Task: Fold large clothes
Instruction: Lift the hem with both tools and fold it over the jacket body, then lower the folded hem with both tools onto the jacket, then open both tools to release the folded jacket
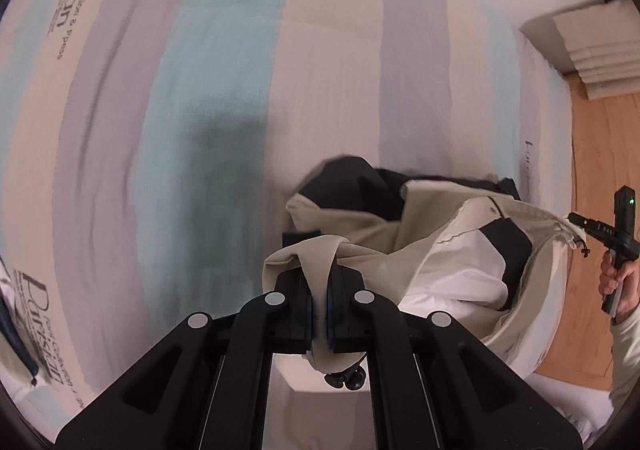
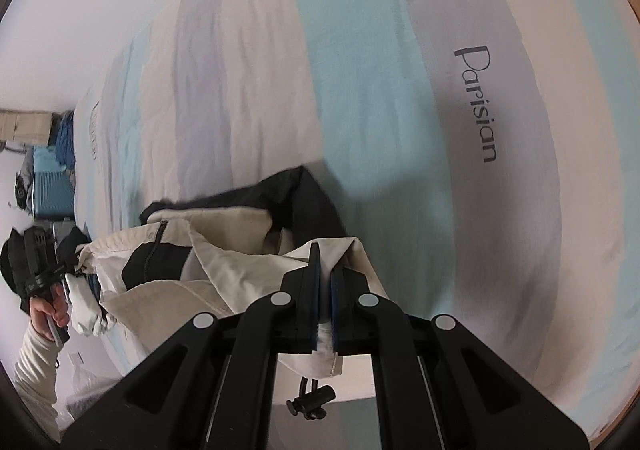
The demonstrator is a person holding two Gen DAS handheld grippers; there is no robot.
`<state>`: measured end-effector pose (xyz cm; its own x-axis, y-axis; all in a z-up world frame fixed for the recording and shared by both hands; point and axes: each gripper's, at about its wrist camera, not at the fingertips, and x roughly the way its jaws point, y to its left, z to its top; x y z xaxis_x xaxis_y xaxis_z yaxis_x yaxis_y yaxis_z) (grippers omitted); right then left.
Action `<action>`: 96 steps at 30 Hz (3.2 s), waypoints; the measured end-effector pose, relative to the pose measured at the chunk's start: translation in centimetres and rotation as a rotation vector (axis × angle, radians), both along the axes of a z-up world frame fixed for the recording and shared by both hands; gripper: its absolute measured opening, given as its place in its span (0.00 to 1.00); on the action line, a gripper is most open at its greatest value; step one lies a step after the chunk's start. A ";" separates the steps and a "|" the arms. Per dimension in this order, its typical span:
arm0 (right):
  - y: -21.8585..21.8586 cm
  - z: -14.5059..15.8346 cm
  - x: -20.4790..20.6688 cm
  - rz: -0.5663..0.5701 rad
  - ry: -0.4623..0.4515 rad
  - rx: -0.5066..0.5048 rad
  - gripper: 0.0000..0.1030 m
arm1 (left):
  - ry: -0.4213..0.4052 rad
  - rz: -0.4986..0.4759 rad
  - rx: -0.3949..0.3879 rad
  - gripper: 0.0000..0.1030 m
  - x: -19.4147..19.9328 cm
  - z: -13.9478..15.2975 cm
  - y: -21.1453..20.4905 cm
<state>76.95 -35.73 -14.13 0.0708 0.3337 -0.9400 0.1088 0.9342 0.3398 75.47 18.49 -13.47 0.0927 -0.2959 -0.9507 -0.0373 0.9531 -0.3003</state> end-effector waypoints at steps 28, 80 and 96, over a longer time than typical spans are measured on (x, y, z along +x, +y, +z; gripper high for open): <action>-0.6 -10.4 5.9 -0.050 0.015 -0.125 0.02 | -0.047 -0.095 0.156 0.04 7.3 -10.9 -2.5; 3.3 -10.8 4.4 -0.072 -0.154 -0.098 0.82 | -0.244 -0.060 0.232 0.26 3.6 -9.2 -4.1; 5.7 -8.4 4.1 -0.012 -0.230 -0.053 0.82 | -0.272 -0.023 0.090 0.45 3.7 -5.0 -2.1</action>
